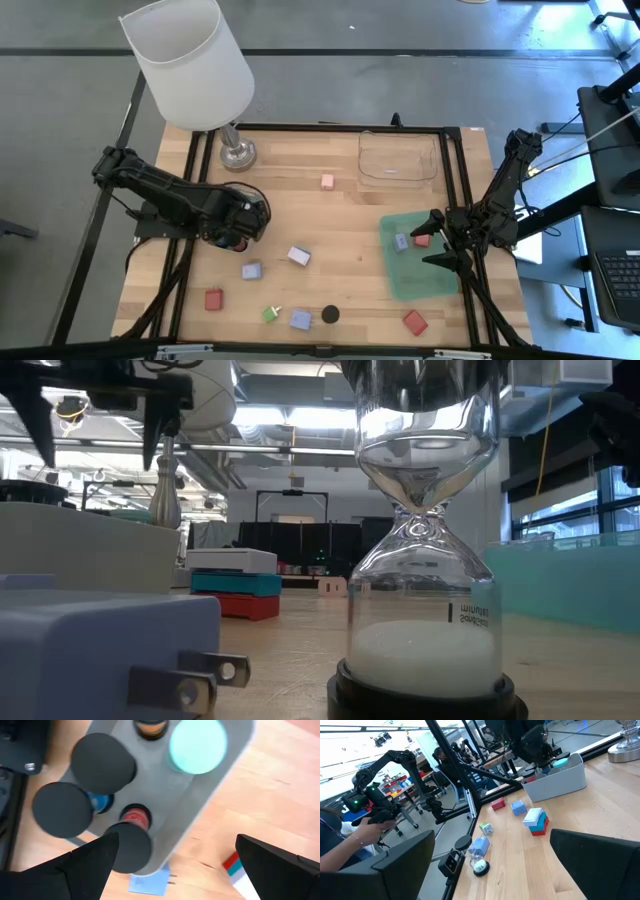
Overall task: Pick & Place Office items
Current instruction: Put the top blue charger adapter into the green bin
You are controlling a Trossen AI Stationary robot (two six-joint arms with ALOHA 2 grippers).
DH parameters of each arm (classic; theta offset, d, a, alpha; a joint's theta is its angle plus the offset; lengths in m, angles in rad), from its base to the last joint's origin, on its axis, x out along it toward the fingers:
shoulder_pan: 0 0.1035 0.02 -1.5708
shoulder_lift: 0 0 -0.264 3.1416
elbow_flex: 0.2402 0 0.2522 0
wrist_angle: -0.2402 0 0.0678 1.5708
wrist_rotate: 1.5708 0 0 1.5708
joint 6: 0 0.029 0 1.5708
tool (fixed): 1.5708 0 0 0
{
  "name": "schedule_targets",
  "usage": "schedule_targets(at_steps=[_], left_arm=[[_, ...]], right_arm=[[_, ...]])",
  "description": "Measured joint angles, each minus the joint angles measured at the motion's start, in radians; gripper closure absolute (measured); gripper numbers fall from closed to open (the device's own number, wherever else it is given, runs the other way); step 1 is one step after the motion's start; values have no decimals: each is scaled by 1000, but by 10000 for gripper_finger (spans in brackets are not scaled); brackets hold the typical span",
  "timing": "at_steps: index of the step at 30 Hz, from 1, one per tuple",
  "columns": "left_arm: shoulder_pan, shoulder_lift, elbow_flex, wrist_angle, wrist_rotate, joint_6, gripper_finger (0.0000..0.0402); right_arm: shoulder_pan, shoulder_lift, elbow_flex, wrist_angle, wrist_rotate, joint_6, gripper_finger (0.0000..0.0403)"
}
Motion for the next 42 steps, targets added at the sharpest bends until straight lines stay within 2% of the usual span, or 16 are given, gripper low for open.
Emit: schedule_targets(at_steps=[7,13,17,23,31,35,39,42], left_arm=[[35,0,9,78,-19,72,2],[48,0,9,172,-45,76,1],[48,0,9,270,-99,80,1],[48,4,9,419,-205,180,1],[48,12,9,528,-237,240,1],[48,35,10,571,-308,333,1],[48,60,10,644,-430,492,1],[48,64,10,708,-466,613,1]], right_arm=[[0,0,0,0,0,0,3],[0,0,0,0,0,0,3],[0,0,0,0,0,0,3],[0,0,0,0,0,0,3],[0,0,0,0,0,0,3],[0,0,0,0,0,0,3],[0,0,0,0,0,0,3],[0,0,0,0,0,0,3]])
